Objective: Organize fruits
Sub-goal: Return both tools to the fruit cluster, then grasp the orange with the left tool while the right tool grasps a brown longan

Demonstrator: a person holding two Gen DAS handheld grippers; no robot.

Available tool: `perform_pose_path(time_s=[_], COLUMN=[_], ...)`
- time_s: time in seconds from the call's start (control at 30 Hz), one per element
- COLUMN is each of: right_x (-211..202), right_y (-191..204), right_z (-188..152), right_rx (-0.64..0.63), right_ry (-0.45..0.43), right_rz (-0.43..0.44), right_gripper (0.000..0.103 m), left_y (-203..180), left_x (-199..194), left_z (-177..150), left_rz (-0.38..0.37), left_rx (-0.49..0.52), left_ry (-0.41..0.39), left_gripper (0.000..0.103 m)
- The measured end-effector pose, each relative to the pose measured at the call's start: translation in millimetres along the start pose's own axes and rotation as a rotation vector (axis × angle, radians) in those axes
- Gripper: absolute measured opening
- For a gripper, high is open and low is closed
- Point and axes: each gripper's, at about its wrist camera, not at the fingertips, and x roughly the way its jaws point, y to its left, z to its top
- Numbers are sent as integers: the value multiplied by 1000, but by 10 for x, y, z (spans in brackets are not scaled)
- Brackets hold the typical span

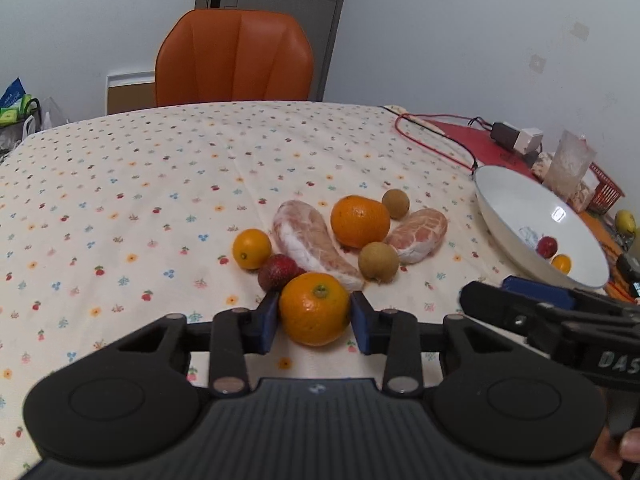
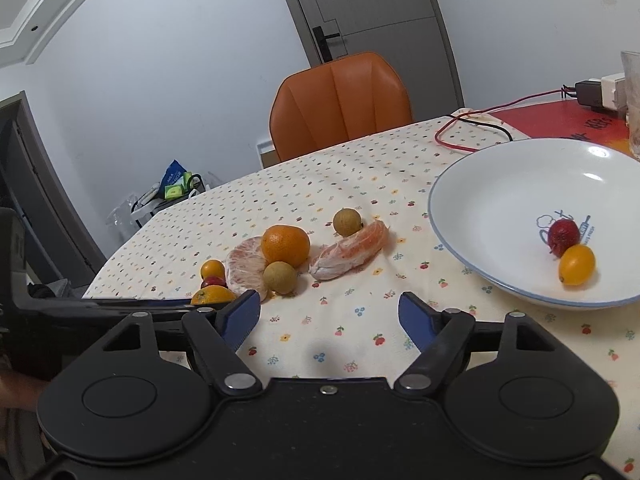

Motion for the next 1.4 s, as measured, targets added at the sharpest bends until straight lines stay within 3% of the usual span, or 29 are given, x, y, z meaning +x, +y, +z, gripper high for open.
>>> perform_pose_path(time_s=[0.57, 0.87, 0.93, 1.37, 1.4], right_x=[223, 345, 368, 621, 649], right_y=[82, 116, 126, 277, 292], right_z=[47, 67, 75, 145, 145], right_rx=[5, 8, 10, -19, -24], right_ry=[24, 37, 40, 60, 67], right_rz=[48, 51, 53, 54, 52], right_gripper=[66, 55, 50, 46, 40], left_y=[237, 413, 450, 625, 625], left_x=[-180, -236, -247, -259, -254], left_z=[60, 60, 55, 54, 60], left_rz=[58, 75, 78, 58, 57], left_rx=[-39, -74, -81, -112, -113], left_ry=[-48, -60, -64, -62, -61], left_gripper=[36, 36, 36, 36, 36])
